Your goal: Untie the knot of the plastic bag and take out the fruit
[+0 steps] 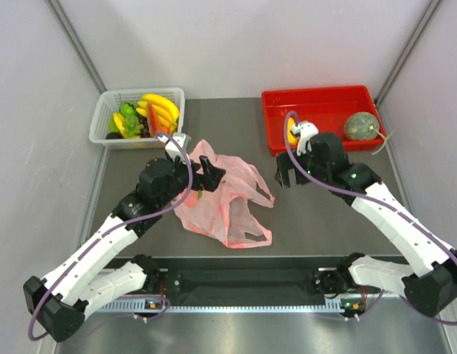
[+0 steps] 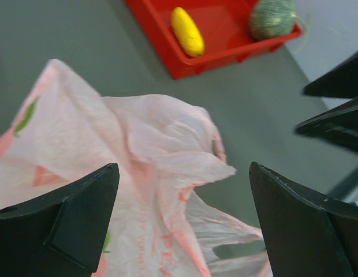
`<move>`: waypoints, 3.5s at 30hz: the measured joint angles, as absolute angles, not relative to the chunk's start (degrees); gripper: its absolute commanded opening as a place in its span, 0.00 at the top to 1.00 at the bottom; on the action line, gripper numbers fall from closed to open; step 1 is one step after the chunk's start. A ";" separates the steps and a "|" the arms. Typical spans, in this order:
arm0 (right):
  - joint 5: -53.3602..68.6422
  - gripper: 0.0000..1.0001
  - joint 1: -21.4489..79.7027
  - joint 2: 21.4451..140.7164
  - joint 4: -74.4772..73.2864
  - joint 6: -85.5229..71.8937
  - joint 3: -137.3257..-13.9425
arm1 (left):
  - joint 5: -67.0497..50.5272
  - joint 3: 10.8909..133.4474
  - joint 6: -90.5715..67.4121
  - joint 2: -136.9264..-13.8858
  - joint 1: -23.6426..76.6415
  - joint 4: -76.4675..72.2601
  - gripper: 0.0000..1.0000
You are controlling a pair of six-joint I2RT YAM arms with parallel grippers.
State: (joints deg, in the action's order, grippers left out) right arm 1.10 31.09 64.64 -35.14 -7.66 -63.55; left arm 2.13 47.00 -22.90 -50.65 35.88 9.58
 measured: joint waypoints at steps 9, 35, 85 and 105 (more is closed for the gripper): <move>7.90 0.05 34.70 67.13 -30.74 -6.37 -51.05 | -11.44 47.48 -26.94 -49.25 35.88 9.96 0.01; 19.79 0.97 40.75 77.25 -25.82 1.02 -61.36 | -20.69 39.90 -33.21 -39.51 35.90 7.99 0.01; 37.15 0.90 43.79 84.36 -48.75 12.19 -88.53 | -11.70 43.81 30.74 -50.39 46.11 2.70 0.02; 18.63 0.00 44.53 79.83 -45.23 5.32 -86.11 | -2.42 43.31 26.57 -50.78 47.59 0.47 1.00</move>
State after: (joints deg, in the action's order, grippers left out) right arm 18.63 44.53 79.83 -45.23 5.32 -86.11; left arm -2.42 43.31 26.57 -50.78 47.59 0.47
